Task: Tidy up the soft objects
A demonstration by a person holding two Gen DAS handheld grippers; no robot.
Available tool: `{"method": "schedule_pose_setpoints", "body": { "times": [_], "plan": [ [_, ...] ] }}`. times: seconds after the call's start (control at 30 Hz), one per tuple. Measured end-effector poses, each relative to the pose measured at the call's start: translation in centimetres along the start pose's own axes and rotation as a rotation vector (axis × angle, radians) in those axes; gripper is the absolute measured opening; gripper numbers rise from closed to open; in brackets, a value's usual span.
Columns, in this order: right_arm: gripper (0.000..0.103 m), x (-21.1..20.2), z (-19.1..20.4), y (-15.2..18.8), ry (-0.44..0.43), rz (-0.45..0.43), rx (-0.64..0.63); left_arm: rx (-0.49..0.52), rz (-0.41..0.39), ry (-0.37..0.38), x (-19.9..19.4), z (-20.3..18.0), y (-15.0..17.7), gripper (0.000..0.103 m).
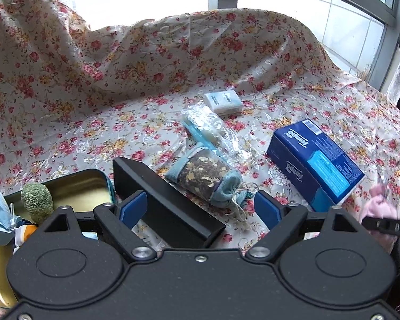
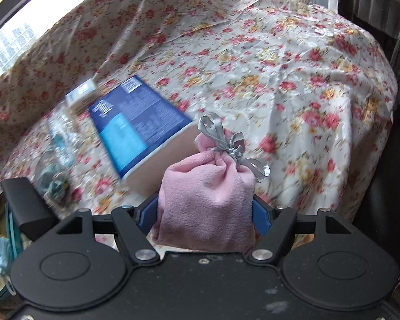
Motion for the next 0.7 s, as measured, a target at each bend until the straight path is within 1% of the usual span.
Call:
{"method": "schedule_pose_setpoints", "body": {
  "times": [0.2, 0.27, 0.37, 0.57, 0.7],
  "plan": [
    [0.071, -1.7, 1.6, 1.0, -0.072, 0.007, 0.015, 0.02, -0.015, -0.031, 0.3, 0.9, -0.8, 0.085],
    [0.071, -2.2, 2.3, 1.3, -0.097, 0.011, 0.016, 0.035, -0.015, -0.033, 0.8, 0.9, -1.1, 0.089],
    [0.071, -2.7, 3.1, 1.6, -0.133, 0.018, 0.01, 0.064, -0.001, -0.025, 2.1, 0.4, -1.4, 0.091],
    [0.071, -3.2, 3.9, 1.9, -0.179, 0.032, 0.008, 0.115, 0.088, 0.008, 6.3, -1.4, -1.0, 0.093],
    [0.071, -3.5, 4.2, 2.0, -0.199, 0.033, 0.005, 0.085, 0.182, 0.021, 8.9, -2.2, -0.7, 0.093]
  ]
}}
Point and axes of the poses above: each gripper's, at about its wrist camera, not at the fingertips, and x roughly the way its jaws point, z to its left, y to its underside, the point moved 1 cm from there along x, roughly the way its jaws point, and after that the axes turned 15 degrees about -z, right-handed, at the moved point
